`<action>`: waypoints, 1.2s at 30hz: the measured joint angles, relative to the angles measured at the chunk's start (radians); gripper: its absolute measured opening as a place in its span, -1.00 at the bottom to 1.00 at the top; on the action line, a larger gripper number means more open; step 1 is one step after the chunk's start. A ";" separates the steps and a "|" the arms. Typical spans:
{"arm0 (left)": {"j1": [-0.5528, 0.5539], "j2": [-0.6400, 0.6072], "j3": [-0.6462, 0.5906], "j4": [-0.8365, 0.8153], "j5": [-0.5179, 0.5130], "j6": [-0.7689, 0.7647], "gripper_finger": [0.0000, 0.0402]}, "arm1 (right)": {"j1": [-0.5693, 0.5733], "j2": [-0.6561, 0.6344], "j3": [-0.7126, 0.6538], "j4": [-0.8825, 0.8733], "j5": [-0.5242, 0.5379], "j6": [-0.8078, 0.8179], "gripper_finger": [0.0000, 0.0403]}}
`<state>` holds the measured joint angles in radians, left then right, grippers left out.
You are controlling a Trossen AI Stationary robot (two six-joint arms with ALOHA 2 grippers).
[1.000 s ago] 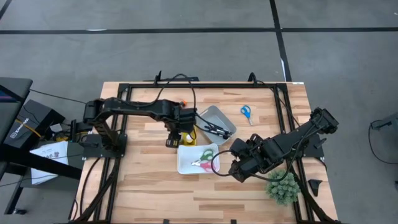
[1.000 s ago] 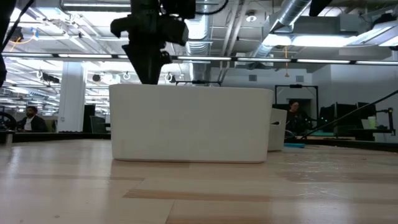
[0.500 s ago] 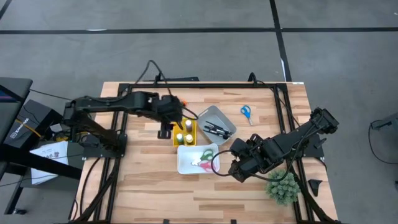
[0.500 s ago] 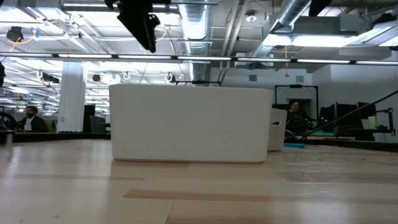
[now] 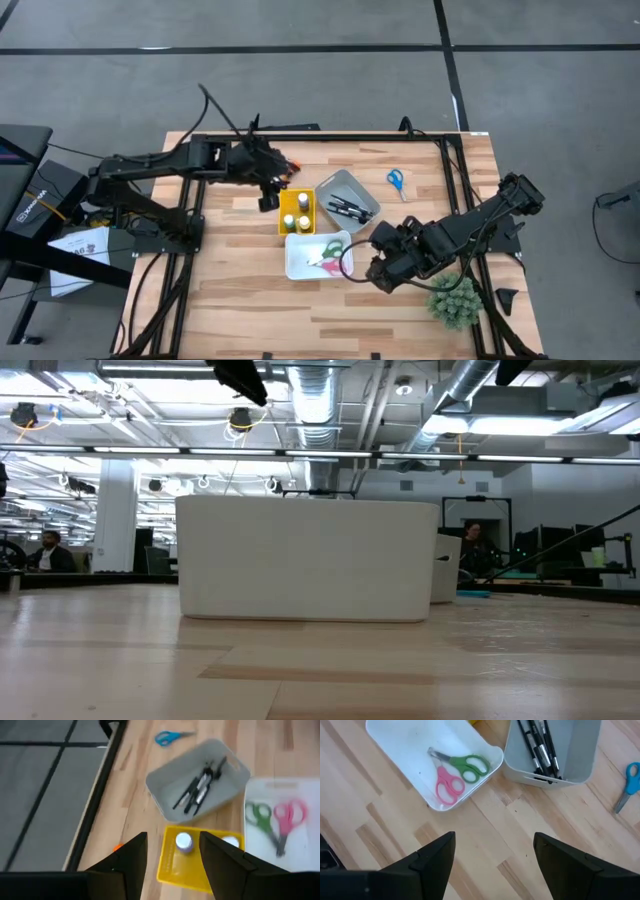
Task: Pick & Place Paint Supplies
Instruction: Put the blue scissors into the white bin
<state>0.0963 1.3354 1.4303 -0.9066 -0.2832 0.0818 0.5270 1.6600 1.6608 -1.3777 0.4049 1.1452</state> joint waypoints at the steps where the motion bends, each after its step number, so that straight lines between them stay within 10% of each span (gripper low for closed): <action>1: 0.006 0.000 0.000 0.017 -0.001 -0.021 -0.14 | 0.000 0.000 0.000 0.000 0.009 0.020 0.32; 13: 0.053 -0.002 0.000 0.140 -0.006 -0.150 -0.14 | -0.127 0.000 0.000 -0.137 0.030 0.269 0.32; 27: 0.055 -0.002 0.000 0.101 -0.005 -0.214 -0.14 | -0.537 -0.052 -0.046 -0.192 -0.006 -0.214 0.32; 36: 0.055 -0.002 0.000 0.042 -0.003 -0.247 -0.14 | -0.795 -0.188 -0.329 -0.065 -0.037 -0.401 0.32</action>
<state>0.1513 1.3335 1.4303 -0.8646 -0.2859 -0.1648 -0.2682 1.4716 1.3322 -1.4430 0.3677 0.7445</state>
